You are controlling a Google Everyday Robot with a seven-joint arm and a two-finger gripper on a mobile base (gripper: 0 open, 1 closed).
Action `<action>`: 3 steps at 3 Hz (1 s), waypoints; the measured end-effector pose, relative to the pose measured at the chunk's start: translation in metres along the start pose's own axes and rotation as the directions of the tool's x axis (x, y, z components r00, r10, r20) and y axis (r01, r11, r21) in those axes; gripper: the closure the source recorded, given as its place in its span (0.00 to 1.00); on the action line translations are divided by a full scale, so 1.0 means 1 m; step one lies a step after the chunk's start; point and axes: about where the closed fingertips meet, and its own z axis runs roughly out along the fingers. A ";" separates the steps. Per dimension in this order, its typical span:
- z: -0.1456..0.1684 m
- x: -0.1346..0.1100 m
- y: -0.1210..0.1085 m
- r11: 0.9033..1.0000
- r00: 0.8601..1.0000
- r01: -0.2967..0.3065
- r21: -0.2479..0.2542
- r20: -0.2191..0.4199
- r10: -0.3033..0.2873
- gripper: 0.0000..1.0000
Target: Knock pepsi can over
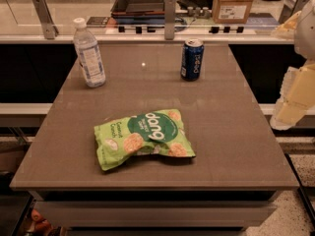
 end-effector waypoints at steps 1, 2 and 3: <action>0.000 0.000 0.000 1.000 1.000 0.000 0.000 0.000 0.000 0.00; 0.004 0.005 -0.013 0.999 0.999 -0.019 0.042 0.027 0.018 0.00; 0.026 0.013 -0.031 0.991 0.993 -0.086 0.099 0.094 0.077 0.00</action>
Offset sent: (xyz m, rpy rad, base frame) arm 0.0328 -0.0226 -0.0054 0.0630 -0.1072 -0.0474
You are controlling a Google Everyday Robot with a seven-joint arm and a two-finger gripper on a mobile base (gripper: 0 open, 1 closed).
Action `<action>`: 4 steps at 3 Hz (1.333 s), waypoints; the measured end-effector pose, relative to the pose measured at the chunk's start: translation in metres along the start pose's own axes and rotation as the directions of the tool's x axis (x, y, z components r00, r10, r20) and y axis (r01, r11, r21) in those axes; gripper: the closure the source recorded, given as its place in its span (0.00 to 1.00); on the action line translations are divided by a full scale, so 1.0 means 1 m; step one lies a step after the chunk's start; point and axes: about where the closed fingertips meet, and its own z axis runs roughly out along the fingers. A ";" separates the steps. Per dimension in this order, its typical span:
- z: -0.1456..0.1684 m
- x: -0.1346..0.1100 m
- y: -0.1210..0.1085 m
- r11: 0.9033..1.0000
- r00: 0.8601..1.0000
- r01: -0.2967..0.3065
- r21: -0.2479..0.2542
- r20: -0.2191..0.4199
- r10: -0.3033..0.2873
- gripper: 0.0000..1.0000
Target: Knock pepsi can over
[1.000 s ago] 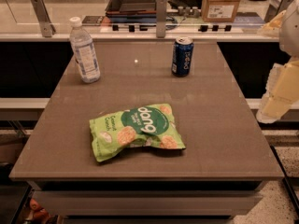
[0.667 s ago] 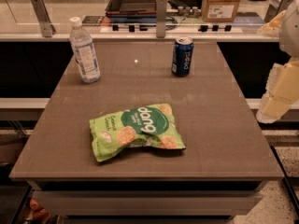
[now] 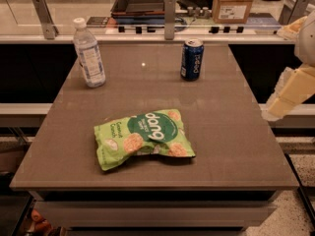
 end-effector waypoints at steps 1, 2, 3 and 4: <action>0.027 0.002 -0.016 0.993 0.990 -0.105 0.058 0.100 0.099 0.00; 0.045 -0.002 -0.048 0.964 0.947 -0.242 0.114 0.244 0.209 0.00; 0.061 -0.017 -0.098 0.920 0.867 -0.362 0.149 0.416 0.274 0.00; 0.084 -0.038 -0.137 0.898 0.773 -0.427 0.110 0.559 0.299 0.00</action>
Offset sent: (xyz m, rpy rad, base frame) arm 0.1420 -0.0272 0.0150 0.5250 -0.4649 -0.2728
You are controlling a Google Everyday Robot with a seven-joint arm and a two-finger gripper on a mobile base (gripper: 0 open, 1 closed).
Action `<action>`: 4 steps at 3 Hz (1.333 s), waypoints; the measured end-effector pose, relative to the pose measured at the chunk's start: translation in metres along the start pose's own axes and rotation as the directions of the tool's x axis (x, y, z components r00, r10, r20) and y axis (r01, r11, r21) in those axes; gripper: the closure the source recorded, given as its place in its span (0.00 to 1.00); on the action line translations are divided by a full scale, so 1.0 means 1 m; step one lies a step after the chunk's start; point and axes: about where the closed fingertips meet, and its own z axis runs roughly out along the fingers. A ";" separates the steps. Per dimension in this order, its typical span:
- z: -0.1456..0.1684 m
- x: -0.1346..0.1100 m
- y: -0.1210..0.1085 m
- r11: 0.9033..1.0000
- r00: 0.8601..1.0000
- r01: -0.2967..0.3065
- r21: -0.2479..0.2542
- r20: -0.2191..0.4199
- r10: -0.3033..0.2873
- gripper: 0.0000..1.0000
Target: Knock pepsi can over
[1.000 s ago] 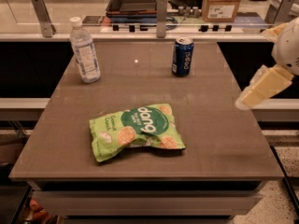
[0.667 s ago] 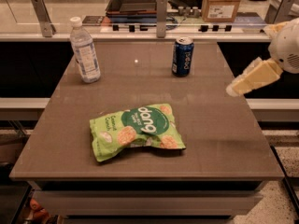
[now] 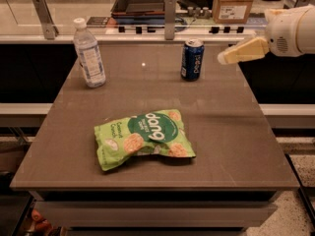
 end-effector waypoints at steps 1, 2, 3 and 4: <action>0.038 -0.009 -0.006 0.996 0.991 -0.063 -0.067 0.110 0.070 0.00; 0.069 -0.009 0.005 0.982 0.979 -0.086 -0.167 0.168 0.115 0.00; 0.097 -0.008 0.020 0.965 0.972 -0.087 -0.247 0.192 0.136 0.00; 0.121 -0.006 0.033 0.952 0.965 -0.082 -0.297 0.214 0.150 0.00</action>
Offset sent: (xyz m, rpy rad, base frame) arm 0.0712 0.0611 -0.0380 0.2970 0.0150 0.2563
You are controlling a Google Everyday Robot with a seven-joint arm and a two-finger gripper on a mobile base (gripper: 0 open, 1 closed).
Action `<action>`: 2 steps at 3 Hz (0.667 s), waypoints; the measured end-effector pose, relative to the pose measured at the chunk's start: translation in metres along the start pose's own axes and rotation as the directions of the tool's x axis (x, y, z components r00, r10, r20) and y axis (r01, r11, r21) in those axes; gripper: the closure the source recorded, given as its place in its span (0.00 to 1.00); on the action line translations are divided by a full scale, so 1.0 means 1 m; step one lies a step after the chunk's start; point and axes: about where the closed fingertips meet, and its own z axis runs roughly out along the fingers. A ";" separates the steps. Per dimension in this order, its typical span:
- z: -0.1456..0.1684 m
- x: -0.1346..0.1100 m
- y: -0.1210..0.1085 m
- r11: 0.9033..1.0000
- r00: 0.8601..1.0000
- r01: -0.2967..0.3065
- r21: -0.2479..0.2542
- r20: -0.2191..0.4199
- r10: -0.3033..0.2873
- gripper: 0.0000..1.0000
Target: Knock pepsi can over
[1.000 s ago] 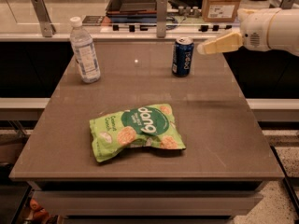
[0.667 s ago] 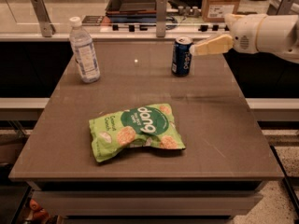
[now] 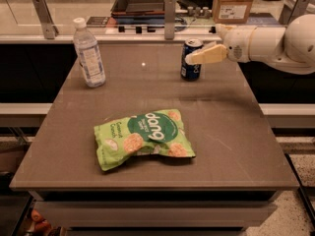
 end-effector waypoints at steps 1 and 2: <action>0.029 0.014 0.008 0.999 0.999 -0.011 -0.043 0.042 0.013 0.00; 0.029 0.014 0.008 0.999 0.999 -0.011 -0.043 0.042 0.013 0.00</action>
Offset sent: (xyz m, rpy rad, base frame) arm 0.0152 0.0255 -0.0294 0.0602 -0.0099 0.0506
